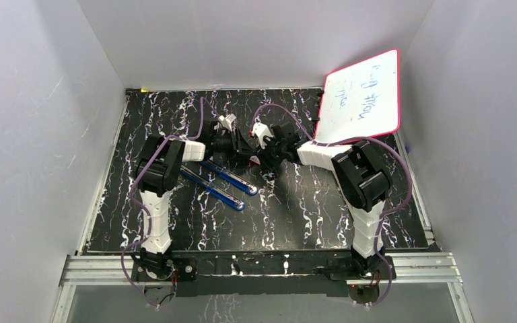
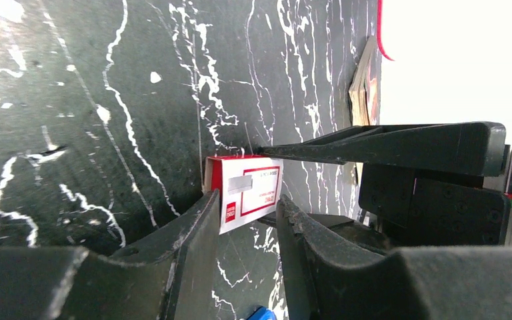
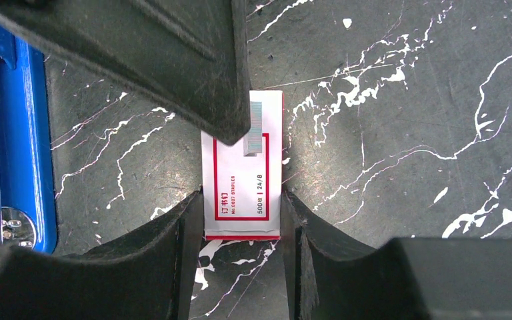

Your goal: Load the staples into the stapler

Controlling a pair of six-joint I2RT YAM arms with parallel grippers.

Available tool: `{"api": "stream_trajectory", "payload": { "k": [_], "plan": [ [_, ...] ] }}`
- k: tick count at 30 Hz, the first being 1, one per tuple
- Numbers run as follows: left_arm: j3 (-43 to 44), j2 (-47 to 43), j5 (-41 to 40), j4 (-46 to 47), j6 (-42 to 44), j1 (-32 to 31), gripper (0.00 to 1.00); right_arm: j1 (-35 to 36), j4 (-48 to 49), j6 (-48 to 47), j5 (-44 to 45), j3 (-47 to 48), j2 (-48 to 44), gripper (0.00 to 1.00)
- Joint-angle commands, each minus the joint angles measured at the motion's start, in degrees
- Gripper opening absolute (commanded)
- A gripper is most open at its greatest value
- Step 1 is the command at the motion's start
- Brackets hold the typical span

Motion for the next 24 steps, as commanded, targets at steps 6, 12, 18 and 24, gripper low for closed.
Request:
{"api": "stream_trajectory", "payload": {
  "k": [6,12,18,24],
  "plan": [
    [0.68,0.46,3.86,1.69,-1.07,-3.09,0.34,0.73,-2.33,-0.44,0.86,0.48,2.31,0.53],
    [0.68,0.73,4.29,2.28,-1.48,-3.65,0.32,0.85,-2.16,-0.60,1.00,0.71,2.43,0.56],
    [0.51,0.79,4.70,2.63,-2.06,-3.99,0.25,0.91,-2.33,-0.70,1.11,0.89,2.63,0.55],
    [0.82,-0.10,3.16,0.36,-0.59,-3.65,0.19,0.89,-2.38,-0.92,1.38,0.11,2.12,0.53]
  ]
}}
